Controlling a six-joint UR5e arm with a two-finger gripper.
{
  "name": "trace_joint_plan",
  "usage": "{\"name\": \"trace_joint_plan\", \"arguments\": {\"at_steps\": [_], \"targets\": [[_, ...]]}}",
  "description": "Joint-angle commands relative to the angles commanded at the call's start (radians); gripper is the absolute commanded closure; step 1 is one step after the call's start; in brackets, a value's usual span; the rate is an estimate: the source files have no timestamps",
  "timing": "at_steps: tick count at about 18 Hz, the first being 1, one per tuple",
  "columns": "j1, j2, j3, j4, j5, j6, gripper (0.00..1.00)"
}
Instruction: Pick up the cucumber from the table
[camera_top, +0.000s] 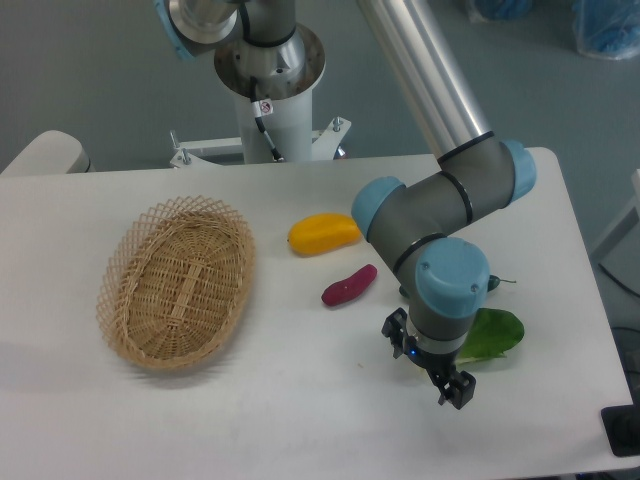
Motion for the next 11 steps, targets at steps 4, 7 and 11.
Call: {"name": "trace_joint_plan", "arguments": {"at_steps": [4, 7, 11], "targets": [[0.02, 0.034, -0.026, -0.009, -0.014, 0.012, 0.0], [0.031, 0.051, -0.058, -0.015, -0.012, 0.079, 0.0], [0.107, 0.1, -0.142, -0.02, -0.023, 0.305, 0.0]]}}
